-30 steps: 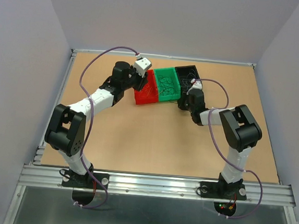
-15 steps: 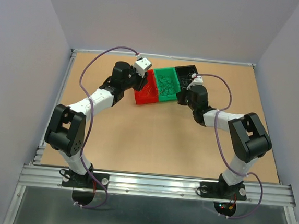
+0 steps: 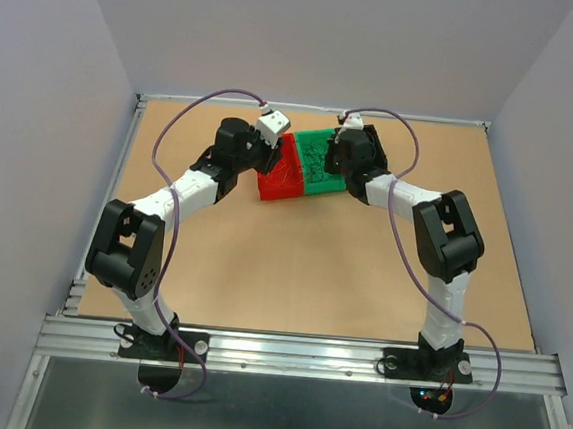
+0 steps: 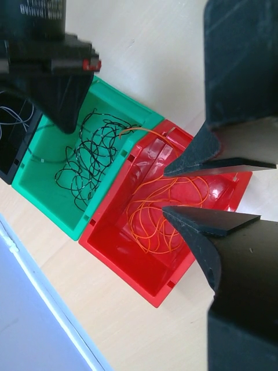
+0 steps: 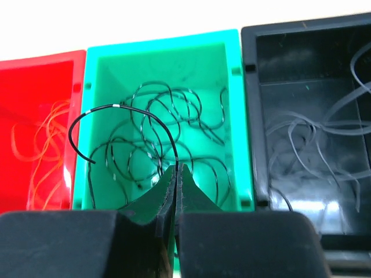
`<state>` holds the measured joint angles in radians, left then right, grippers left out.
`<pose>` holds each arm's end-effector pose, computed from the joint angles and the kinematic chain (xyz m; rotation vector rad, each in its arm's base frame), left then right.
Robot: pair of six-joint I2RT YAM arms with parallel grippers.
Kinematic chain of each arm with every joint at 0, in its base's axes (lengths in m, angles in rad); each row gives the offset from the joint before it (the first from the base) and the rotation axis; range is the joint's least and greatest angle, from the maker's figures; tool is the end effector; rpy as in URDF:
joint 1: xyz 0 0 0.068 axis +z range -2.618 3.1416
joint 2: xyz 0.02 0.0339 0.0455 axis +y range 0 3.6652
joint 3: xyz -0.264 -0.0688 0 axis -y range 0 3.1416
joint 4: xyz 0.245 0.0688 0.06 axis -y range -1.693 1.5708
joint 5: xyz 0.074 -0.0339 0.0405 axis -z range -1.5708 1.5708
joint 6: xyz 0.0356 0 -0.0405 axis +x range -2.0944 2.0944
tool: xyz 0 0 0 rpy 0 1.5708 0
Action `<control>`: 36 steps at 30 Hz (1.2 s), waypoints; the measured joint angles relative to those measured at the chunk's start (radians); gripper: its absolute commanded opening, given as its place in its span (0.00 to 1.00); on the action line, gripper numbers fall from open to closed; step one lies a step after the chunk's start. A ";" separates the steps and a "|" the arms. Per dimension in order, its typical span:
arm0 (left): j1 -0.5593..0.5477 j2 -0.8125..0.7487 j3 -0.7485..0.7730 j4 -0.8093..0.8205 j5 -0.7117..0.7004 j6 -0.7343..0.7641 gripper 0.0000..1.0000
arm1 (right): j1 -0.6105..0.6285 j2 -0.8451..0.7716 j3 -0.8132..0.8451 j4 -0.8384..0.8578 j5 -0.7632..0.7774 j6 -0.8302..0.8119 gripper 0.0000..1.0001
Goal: Untangle the cables
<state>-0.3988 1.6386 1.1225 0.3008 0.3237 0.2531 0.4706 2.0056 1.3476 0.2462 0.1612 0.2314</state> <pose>0.3512 -0.1603 0.2852 0.7900 1.6081 -0.3934 0.4142 0.2043 0.2069 -0.1327 1.9845 0.2963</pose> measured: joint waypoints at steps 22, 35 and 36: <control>0.000 0.000 0.000 -0.006 -0.018 0.001 0.38 | 0.067 0.343 0.396 -0.237 0.074 -0.084 0.05; 0.000 0.000 0.000 -0.006 -0.020 0.001 0.38 | 0.067 0.214 0.368 -0.326 0.068 -0.097 0.28; 0.000 0.000 0.000 -0.006 -0.020 0.001 0.38 | 0.067 0.199 0.363 -0.325 0.069 -0.097 0.32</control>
<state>-0.3988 1.6386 1.1225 0.2947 0.3038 0.2539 0.5377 2.2044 1.7103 -0.0784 0.2298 0.1349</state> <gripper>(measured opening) 0.379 0.253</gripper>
